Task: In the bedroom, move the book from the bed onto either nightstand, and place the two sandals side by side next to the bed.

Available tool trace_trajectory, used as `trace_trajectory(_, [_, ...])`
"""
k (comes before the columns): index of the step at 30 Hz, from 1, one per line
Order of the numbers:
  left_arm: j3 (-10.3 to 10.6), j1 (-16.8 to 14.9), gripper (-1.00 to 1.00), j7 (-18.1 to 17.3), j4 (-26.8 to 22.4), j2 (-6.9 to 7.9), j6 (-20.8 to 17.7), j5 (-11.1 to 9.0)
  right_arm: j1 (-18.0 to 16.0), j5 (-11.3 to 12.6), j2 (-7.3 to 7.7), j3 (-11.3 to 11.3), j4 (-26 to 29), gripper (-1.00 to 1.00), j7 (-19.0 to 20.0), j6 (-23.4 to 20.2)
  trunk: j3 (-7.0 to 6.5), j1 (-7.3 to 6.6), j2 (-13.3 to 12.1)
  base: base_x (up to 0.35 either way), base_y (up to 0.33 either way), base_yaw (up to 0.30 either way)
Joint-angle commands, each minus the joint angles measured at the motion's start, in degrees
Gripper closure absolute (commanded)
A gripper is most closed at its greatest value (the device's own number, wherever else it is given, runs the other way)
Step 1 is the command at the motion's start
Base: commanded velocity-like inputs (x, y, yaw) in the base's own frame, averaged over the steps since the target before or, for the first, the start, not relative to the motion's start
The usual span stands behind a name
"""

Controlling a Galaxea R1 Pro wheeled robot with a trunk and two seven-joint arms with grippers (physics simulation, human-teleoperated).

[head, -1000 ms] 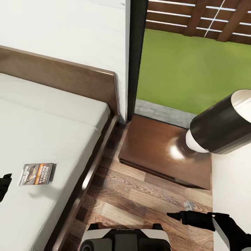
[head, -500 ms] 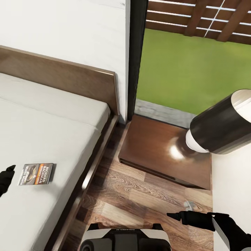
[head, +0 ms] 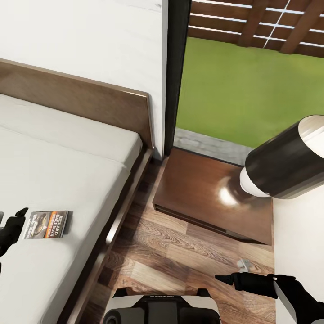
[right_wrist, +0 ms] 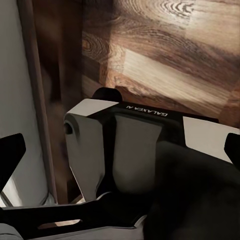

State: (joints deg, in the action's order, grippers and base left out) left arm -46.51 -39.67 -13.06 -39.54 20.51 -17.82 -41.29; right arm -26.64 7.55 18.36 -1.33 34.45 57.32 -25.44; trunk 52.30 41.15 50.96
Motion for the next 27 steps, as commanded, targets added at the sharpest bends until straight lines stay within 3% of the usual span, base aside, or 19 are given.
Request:
trace_trajectory(1, [-0.26, -0.05, -1.0, -0.2, -0.01, -0.03, -0.56, -0.42, -0.01, 0.36, -0.01, -0.03, 0.0, -1.0, 0.08, -0.46, 0.03, 0.01, 0.03, 0.0, 0.0, 0.0])
trace_trajectory(8, [-0.25, -0.05, -1.0, -0.29, -0.09, 0.04, -0.55, -0.38, -0.01, 0.36, -0.15, -0.03, 0.0, -1.0, 0.07, -0.41, 0.03, 0.01, 0.03, 0.0, 0.0, 0.0])
trace_trajectory(20, [-0.25, -0.05, -1.0, -0.3, -0.1, 0.05, -0.39, -0.29, 0.0, 0.36, -0.17, -0.11, 0.0, -1.0, 0.07, -0.4, 2.19, 2.64, 4.85, 0.0, 0.0, 0.0])
trace_trajectory(27, [-0.25, -0.05, -1.0, -0.3, -0.1, 0.05, -0.37, -0.28, -0.02, 0.36, -0.17, -0.05, 0.0, -1.0, 0.07, -0.4, 2.19, 2.64, 4.85, 0.0, 0.0, 0.0])
